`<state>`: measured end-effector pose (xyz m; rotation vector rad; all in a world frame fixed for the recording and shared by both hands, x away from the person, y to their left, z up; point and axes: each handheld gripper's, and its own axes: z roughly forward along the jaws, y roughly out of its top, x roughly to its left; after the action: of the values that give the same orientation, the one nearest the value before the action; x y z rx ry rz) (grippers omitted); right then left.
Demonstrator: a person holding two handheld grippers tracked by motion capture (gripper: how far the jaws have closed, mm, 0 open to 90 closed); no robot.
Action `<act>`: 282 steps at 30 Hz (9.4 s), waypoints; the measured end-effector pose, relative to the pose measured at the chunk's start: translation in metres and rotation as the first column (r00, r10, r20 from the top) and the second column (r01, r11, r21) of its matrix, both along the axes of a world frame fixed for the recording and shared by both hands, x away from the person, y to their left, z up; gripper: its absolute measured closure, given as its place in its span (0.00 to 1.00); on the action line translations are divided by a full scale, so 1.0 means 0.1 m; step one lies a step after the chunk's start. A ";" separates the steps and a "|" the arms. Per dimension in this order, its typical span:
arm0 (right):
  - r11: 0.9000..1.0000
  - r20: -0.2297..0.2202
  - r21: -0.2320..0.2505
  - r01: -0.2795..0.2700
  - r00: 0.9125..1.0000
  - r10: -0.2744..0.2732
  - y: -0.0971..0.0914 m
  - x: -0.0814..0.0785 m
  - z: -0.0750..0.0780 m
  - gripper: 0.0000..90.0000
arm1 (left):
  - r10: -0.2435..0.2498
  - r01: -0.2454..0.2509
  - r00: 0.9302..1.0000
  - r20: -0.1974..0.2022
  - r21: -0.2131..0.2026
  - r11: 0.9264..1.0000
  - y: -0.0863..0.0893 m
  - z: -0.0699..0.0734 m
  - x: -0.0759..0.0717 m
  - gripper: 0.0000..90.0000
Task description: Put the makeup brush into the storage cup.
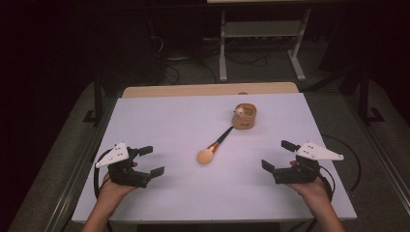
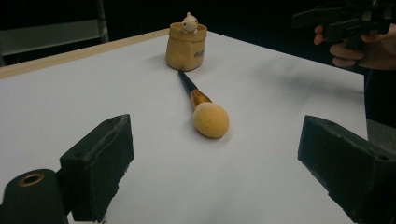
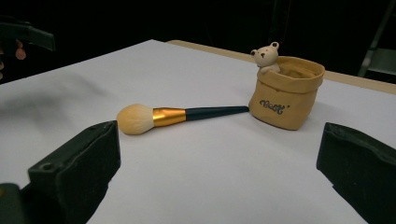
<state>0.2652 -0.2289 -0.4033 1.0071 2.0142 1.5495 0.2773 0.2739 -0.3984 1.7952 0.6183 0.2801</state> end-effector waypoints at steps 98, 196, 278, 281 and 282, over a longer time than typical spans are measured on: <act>0.980 -0.034 -0.055 -0.191 0.981 0.190 0.61 0.67 0.15 0.00 | -0.026 0.026 1.000 -0.007 -0.015 1.000 0.00 -0.06 -0.10 0.11; 0.969 -0.013 0.006 -0.247 0.969 0.247 1.44 1.44 0.38 0.00 | -0.038 0.038 0.999 -0.008 -0.026 0.999 -0.01 -0.06 -0.09 0.11; 0.525 -0.508 -0.503 -0.686 0.727 0.462 1.80 1.82 0.16 0.27 | -0.045 0.044 0.999 -0.017 -0.037 0.998 -0.02 -0.06 -0.11 0.11; 0.510 -0.515 -0.515 -0.689 0.724 0.459 1.80 1.83 0.13 0.28 | -0.045 0.044 0.999 -0.016 -0.037 0.998 -0.02 -0.06 -0.11 0.11; 0.506 -0.515 -0.519 -0.689 0.725 0.457 1.80 1.83 0.12 0.28 | -0.046 0.045 0.999 -0.016 -0.037 0.998 -0.02 -0.06 -0.11 0.11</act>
<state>0.4482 -0.0489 -0.3914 0.2478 3.0449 0.6902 0.2668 0.2720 -0.4047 1.7761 0.5903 0.2218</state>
